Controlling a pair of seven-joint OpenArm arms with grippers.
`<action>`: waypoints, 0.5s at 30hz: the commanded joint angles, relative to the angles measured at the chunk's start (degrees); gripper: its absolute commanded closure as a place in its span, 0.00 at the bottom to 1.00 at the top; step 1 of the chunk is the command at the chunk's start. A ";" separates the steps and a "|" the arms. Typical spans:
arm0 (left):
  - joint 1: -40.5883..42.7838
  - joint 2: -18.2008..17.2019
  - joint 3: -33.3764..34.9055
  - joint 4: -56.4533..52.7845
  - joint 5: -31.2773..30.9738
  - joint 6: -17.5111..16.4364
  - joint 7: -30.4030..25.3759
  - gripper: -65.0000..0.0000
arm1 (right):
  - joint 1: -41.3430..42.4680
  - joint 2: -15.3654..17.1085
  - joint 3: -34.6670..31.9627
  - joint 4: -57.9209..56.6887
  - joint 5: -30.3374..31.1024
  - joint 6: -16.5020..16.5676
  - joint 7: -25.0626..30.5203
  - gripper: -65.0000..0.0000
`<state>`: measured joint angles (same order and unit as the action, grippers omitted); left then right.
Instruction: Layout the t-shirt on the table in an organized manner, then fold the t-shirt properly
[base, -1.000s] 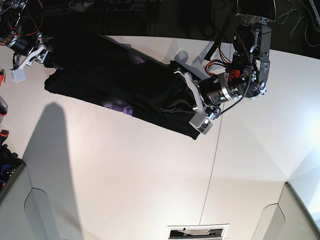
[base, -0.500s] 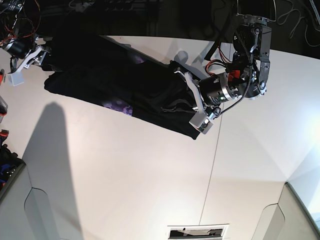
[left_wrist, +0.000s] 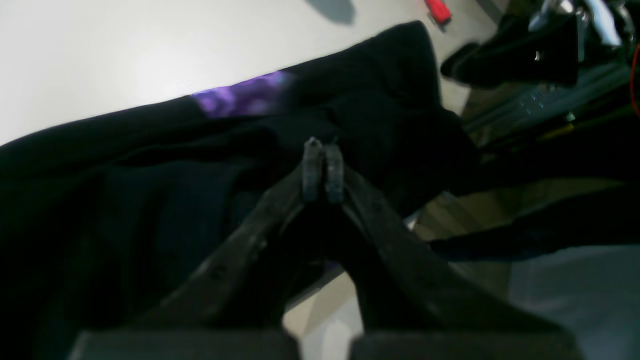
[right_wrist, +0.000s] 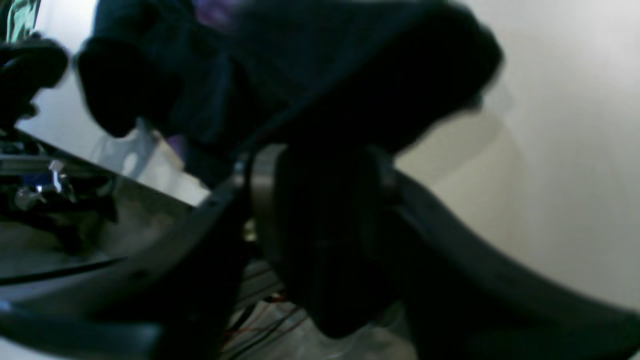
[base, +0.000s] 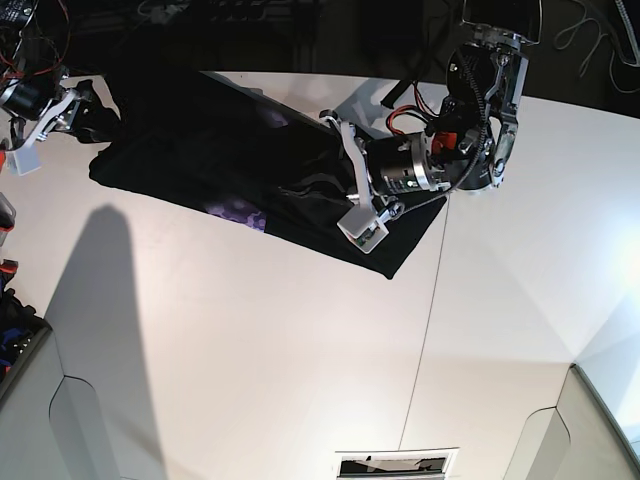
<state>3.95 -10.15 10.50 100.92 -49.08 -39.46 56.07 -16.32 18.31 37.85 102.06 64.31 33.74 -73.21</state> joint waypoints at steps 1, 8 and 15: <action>-0.92 -0.02 0.07 1.14 -0.46 -0.54 -1.44 1.00 | 0.15 1.09 0.72 2.89 1.77 1.05 0.50 0.71; -0.90 -0.04 0.04 1.14 1.60 -0.54 -1.79 1.00 | -0.20 0.57 0.17 12.98 3.13 1.20 2.62 0.71; -0.92 -0.02 0.04 1.14 1.92 -0.54 -1.88 1.00 | 3.08 -1.60 -11.15 4.81 -9.16 1.14 8.52 0.71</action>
<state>3.92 -10.31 10.55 100.92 -45.89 -39.46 55.59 -13.63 16.01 26.13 105.95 54.08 34.85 -65.69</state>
